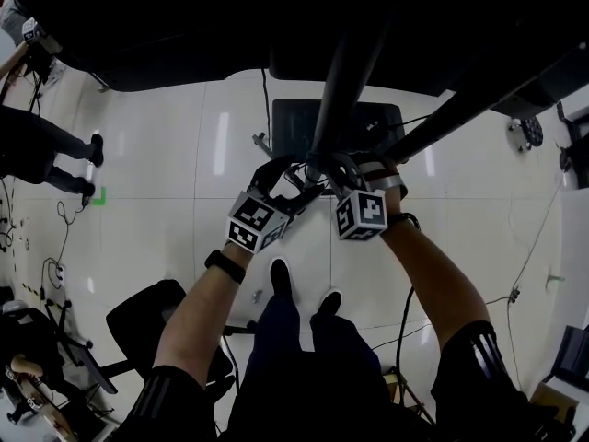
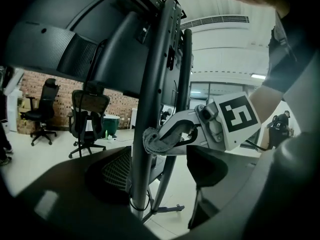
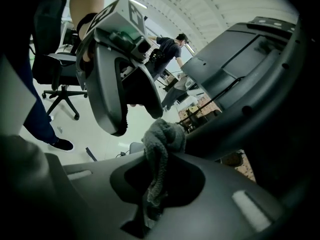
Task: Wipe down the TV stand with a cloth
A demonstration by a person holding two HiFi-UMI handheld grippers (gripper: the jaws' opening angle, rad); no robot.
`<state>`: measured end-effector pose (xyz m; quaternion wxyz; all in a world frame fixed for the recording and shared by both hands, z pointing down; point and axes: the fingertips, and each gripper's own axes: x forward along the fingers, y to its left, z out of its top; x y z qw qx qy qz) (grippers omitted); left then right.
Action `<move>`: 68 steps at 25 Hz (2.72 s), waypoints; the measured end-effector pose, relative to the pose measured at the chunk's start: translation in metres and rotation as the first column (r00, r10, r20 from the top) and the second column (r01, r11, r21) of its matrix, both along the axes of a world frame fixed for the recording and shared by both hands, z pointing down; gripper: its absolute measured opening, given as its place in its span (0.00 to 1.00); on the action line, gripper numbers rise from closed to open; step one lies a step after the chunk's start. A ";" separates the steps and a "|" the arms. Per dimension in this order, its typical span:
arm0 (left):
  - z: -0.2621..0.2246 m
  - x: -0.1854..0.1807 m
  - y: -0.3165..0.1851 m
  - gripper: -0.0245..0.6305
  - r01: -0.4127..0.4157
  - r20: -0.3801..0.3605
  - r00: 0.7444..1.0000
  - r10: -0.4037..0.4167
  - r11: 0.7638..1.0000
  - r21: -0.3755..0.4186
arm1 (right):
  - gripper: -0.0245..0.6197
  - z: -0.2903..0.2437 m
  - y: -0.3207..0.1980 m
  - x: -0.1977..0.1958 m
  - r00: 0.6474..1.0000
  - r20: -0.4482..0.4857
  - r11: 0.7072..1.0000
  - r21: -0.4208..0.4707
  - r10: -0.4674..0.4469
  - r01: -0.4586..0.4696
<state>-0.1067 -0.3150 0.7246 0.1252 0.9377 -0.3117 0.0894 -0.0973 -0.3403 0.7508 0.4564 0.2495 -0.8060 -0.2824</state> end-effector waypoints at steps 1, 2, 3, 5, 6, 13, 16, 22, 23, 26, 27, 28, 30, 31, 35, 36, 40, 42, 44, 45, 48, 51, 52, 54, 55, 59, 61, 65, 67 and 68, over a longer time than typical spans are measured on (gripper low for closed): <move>0.010 0.000 -0.001 0.60 0.003 0.003 1.000 -0.003 1.000 -0.007 | 0.08 0.012 -0.001 0.000 1.000 -0.004 1.000 -0.008 0.001 -0.001; 0.021 -0.001 -0.001 0.61 0.006 0.008 1.000 -0.006 1.000 -0.012 | 0.08 0.024 -0.001 0.000 1.000 -0.009 1.000 -0.017 0.002 -0.002; 0.032 -0.001 -0.002 0.61 0.009 0.014 1.000 -0.009 1.000 -0.013 | 0.08 0.036 -0.001 0.000 1.000 -0.016 1.000 -0.026 0.001 -0.002; 0.052 -0.001 -0.002 0.62 0.006 0.021 1.000 -0.006 1.000 -0.021 | 0.08 0.059 0.000 -0.001 1.000 -0.029 0.999 -0.041 -0.003 0.002; 0.061 0.000 -0.001 0.62 0.001 0.019 1.000 0.000 1.000 -0.028 | 0.08 0.071 0.000 -0.001 0.999 -0.036 0.999 -0.048 -0.008 0.006; 0.122 -0.004 -0.004 0.62 0.001 0.014 1.000 0.000 0.998 -0.068 | 0.07 0.145 0.000 -0.003 0.997 -0.072 0.994 -0.107 -0.018 0.010; 0.143 -0.004 0.002 0.62 -0.013 0.019 1.000 0.015 0.994 -0.107 | 0.07 0.171 0.000 -0.003 0.995 -0.098 0.992 -0.124 -0.019 0.007; 0.169 -0.002 0.012 0.63 -0.005 0.015 1.000 0.007 0.989 -0.145 | 0.07 0.216 0.003 -0.002 0.995 -0.097 0.982 -0.190 0.007 -0.025; 0.173 -0.002 0.013 0.63 0.000 0.018 1.000 0.003 0.989 -0.146 | 0.07 0.223 0.003 -0.001 0.994 -0.105 0.980 -0.198 0.010 -0.031; 0.180 -0.004 0.014 0.63 0.017 0.015 1.000 -0.015 0.987 -0.158 | 0.07 0.240 0.002 0.002 0.988 -0.151 0.976 -0.211 0.018 -0.050; 0.178 -0.003 0.015 0.63 0.021 0.009 1.000 -0.020 0.986 -0.163 | 0.08 0.242 0.002 0.004 0.988 -0.151 0.974 -0.217 0.025 -0.058; 0.176 -0.002 0.018 0.63 0.024 0.004 1.000 -0.023 0.986 -0.165 | 0.08 0.239 0.005 0.004 0.990 -0.135 0.972 -0.226 0.036 -0.066; 0.169 0.000 0.024 0.63 0.026 0.001 1.000 -0.026 0.986 -0.166 | 0.08 0.221 0.014 0.004 0.996 -0.070 0.969 -0.235 0.059 -0.074; 0.163 0.001 0.028 0.63 0.027 0.001 1.000 -0.028 0.986 -0.162 | 0.08 0.208 0.019 0.003 0.997 -0.033 0.969 -0.235 0.069 -0.075; 0.121 0.004 0.035 0.63 0.033 0.018 0.999 -0.031 0.993 -0.114 | 0.07 0.144 0.038 0.004 0.993 0.080 0.976 -0.203 0.090 -0.073; 0.107 0.008 0.039 0.63 0.029 0.024 0.999 -0.027 0.995 -0.097 | 0.08 0.127 0.043 0.006 0.992 0.096 0.979 -0.191 0.087 -0.067; 0.038 0.029 0.065 0.63 0.009 0.025 1.000 -0.009 1.000 -0.018 | 0.08 0.059 0.073 0.022 0.989 0.132 0.985 -0.166 0.067 -0.045; 0.000 0.039 0.072 0.63 0.006 0.031 1.000 -0.008 0.999 0.043 | 0.08 0.025 0.081 0.030 0.988 0.147 0.988 -0.155 0.049 -0.026; -0.038 0.049 0.080 0.63 0.006 0.034 0.999 -0.009 0.995 0.099 | 0.07 -0.010 0.090 0.038 0.985 0.173 0.989 -0.149 0.022 0.004; -0.056 0.055 0.085 0.63 0.006 0.038 0.999 -0.011 0.992 0.122 | 0.07 -0.029 0.096 0.043 0.981 0.196 0.988 -0.152 0.012 0.018; -0.107 0.071 0.099 0.63 0.008 0.052 0.998 -0.019 0.981 0.195 | 0.07 -0.089 0.108 0.061 0.963 0.270 0.990 -0.142 0.013 0.027; -0.157 0.086 0.112 0.63 0.012 0.024 1.000 -0.018 0.974 0.226 | 0.07 -0.143 0.117 0.075 0.951 0.310 0.992 -0.124 0.017 0.022; -0.173 0.089 0.114 0.63 0.016 0.015 1.000 -0.020 0.973 0.232 | 0.07 -0.159 0.120 0.078 0.945 0.325 0.991 -0.132 0.022 0.023; -0.201 0.095 0.118 0.63 0.020 0.006 1.000 -0.022 0.969 0.247 | 0.07 -0.190 0.125 0.085 0.930 0.366 0.990 -0.142 0.038 0.016; -0.214 0.098 0.121 0.63 0.017 0.003 1.000 -0.018 0.967 0.254 | 0.07 -0.206 0.127 0.090 0.920 0.390 0.991 -0.137 0.047 0.007; -0.270 0.101 0.123 0.63 0.007 -0.046 0.999 0.008 0.948 0.319 | 0.07 -0.276 0.121 0.102 0.880 0.472 0.997 -0.070 0.057 -0.027; -0.297 0.101 0.121 0.62 -0.001 -0.068 0.997 0.027 0.934 0.358 | 0.07 -0.311 0.115 0.110 0.869 0.493 0.999 -0.024 0.052 -0.046; -0.347 0.104 0.118 0.62 -0.039 -0.076 0.994 0.080 0.902 0.431 | 0.07 -0.381 0.101 0.127 0.850 0.523 0.992 0.067 0.056 -0.106; -0.369 0.105 0.117 0.61 -0.052 -0.077 0.992 0.099 0.884 0.465 | 0.07 -0.410 0.093 0.137 0.850 0.523 0.982 0.115 0.066 -0.147; -0.380 0.106 0.117 0.60 -0.055 -0.083 0.991 0.108 0.875 0.482 | 0.07 -0.425 0.089 0.143 0.851 0.521 0.977 0.140 0.068 -0.163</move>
